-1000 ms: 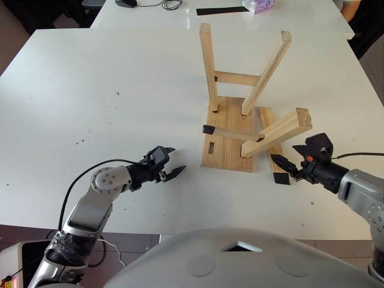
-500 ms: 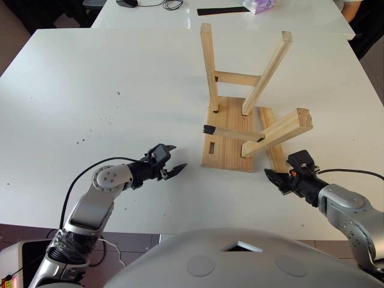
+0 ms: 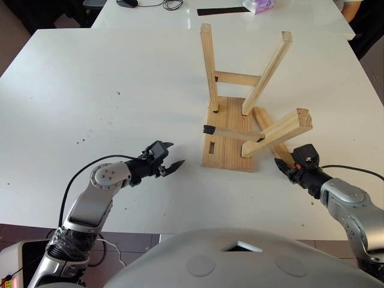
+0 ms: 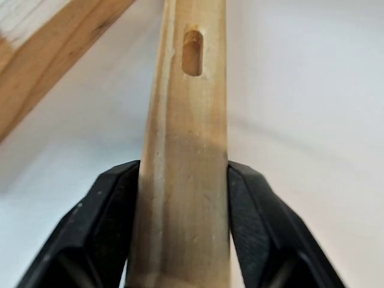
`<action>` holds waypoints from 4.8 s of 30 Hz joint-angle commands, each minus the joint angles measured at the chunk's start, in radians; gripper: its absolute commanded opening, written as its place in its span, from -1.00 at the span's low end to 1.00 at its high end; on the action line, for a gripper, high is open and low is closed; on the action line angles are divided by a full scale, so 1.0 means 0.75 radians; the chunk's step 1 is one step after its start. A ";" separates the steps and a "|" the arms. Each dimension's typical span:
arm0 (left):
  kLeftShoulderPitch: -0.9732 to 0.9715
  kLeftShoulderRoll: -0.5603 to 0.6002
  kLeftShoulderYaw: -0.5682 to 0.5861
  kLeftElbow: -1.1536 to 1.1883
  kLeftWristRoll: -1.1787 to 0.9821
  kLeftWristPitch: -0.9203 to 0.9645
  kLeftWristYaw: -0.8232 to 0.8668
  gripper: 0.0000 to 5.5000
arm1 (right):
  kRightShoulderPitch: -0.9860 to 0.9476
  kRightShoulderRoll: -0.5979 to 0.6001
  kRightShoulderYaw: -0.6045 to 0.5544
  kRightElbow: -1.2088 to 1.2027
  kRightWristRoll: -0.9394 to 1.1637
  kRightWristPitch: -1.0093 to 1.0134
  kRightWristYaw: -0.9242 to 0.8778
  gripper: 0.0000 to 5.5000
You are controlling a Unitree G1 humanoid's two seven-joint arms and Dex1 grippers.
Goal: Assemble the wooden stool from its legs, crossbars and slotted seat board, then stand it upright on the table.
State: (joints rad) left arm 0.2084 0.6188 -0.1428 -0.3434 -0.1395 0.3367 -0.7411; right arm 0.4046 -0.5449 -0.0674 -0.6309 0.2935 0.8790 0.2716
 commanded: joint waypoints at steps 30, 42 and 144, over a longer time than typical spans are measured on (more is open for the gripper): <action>-0.847 -0.091 0.541 -0.350 -1.444 0.579 0.238 0.26 | -1.115 -0.484 -0.580 0.071 1.560 0.031 0.587 -0.23; -0.883 -0.071 0.505 -0.426 -1.768 0.540 0.363 0.26 | -1.069 -0.547 -0.490 0.052 1.641 0.022 0.650 -0.23; -0.333 0.048 0.407 0.016 -0.693 -0.348 -0.588 -0.25 | -0.572 -0.488 -0.498 0.413 0.815 -0.243 0.927 0.11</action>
State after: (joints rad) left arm -0.0528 0.6712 0.1749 -0.2893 -0.6470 0.1252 -1.1393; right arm -0.0408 -0.9083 -0.4465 -0.3226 0.9285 0.7080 0.9577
